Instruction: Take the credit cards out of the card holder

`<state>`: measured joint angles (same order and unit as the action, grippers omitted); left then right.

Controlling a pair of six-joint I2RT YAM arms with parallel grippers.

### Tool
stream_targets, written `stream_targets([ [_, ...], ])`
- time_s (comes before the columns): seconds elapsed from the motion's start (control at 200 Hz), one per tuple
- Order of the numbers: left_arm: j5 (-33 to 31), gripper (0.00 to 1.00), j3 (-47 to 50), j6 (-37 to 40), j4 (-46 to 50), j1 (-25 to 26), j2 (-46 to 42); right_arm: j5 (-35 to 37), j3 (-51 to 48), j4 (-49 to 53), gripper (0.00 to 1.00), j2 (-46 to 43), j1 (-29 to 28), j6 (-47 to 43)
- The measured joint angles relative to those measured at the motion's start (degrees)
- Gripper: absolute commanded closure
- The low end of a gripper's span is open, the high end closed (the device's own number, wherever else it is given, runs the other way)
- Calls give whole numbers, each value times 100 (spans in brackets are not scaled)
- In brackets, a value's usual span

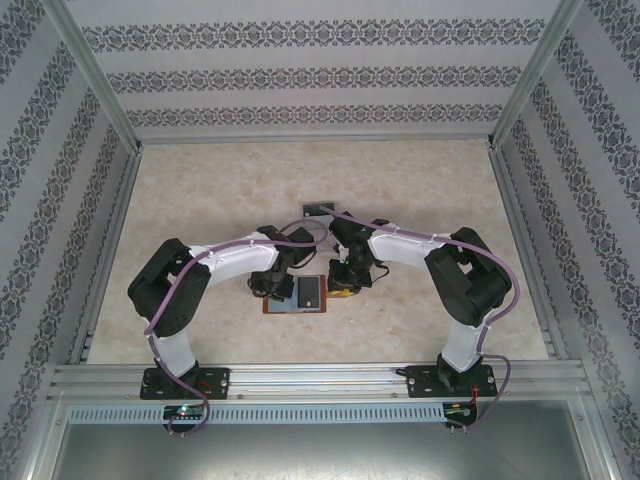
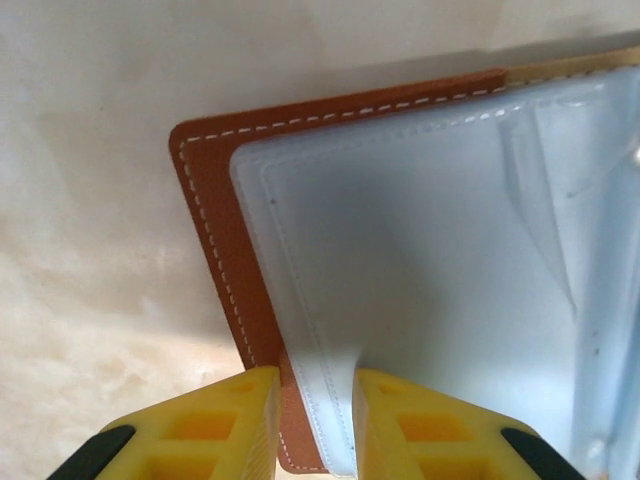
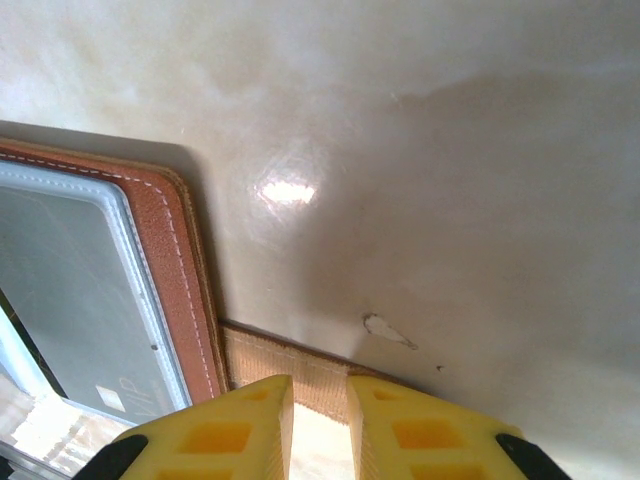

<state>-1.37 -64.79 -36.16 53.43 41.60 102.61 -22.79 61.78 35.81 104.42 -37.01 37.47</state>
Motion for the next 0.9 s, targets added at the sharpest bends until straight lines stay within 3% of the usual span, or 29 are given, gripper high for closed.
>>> stream_targets([
  [0.485, 48, 74, 229, -2, 13, -162, -925, 4, 35, 55, 76, 0, 0, 2],
  [0.904, 726, 76, 439, -94, -549, -313, -1453, 109, 109, 136, 76, -162, 0, 13],
])
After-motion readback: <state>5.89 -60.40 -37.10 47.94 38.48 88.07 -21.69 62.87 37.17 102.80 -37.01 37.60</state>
